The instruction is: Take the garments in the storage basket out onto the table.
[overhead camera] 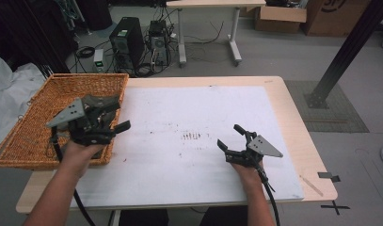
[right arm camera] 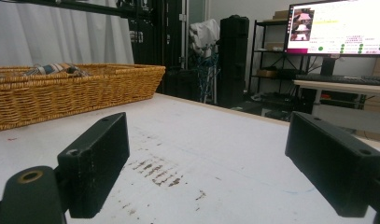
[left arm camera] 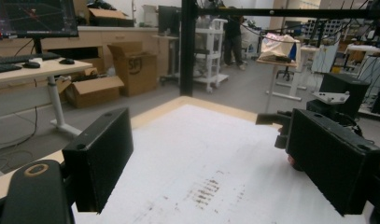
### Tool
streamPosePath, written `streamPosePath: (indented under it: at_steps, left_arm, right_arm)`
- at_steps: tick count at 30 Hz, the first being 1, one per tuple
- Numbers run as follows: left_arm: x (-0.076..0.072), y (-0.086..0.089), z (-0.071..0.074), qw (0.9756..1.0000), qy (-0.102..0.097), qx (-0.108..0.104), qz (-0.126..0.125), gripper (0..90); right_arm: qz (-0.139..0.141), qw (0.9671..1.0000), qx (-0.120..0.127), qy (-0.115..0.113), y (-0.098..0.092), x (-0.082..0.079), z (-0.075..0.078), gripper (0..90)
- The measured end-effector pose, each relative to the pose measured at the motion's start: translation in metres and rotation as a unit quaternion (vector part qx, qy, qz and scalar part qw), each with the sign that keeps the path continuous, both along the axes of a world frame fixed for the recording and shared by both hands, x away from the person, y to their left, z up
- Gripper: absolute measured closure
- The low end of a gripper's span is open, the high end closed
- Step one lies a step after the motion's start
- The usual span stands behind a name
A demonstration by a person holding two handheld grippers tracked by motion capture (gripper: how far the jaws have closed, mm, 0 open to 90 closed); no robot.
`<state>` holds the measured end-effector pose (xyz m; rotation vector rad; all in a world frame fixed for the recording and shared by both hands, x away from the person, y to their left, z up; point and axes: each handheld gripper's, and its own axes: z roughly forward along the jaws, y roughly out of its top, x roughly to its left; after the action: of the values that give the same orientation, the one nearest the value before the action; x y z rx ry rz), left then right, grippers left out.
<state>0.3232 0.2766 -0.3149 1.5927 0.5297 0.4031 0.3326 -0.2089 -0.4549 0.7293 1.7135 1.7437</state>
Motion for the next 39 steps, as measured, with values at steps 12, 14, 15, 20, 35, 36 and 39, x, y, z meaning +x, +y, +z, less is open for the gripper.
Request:
streamPosePath:
  at_steps: [12,14,15,20,35,36,39]
  left_arm:
    - [0.002,0.083,-0.002,0.9973,0.029,0.053,0.043,15.5]
    - [0.003,0.097,-0.004,0.9965,0.037,0.056,0.051,15.5]
    - [0.004,0.105,-0.005,0.9959,0.04,0.055,0.059,15.5]
    - [0.009,0.129,-0.014,0.9926,0.06,0.064,0.083,15.5]
    - [0.062,0.126,-0.051,0.9764,0.132,0.139,0.1,15.6]
    - [0.065,0.125,-0.054,0.9747,0.137,0.145,0.101,15.6]
    - [0.075,0.122,-0.062,0.969,0.155,0.159,0.108,15.7]
  right_arm:
    - [0.0,1.0,0.001,0.001,0.0,0.0,0.0,13.3]
    - [0.0,1.0,0.001,0.0,0.0,0.0,0.0,13.3]
    - [0.0,1.0,0.0,0.0,0.0,0.0,0.0,13.3]
    - [0.0,1.0,0.002,0.002,0.0,0.0,0.0,13.2]
    - [-0.002,1.0,0.005,-0.004,-0.001,-0.001,0.0,13.1]
    - [-0.002,1.0,0.005,-0.003,-0.001,-0.001,0.0,13.1]
    - [-0.002,1.0,0.006,-0.002,-0.001,0.0,0.0,13.1]
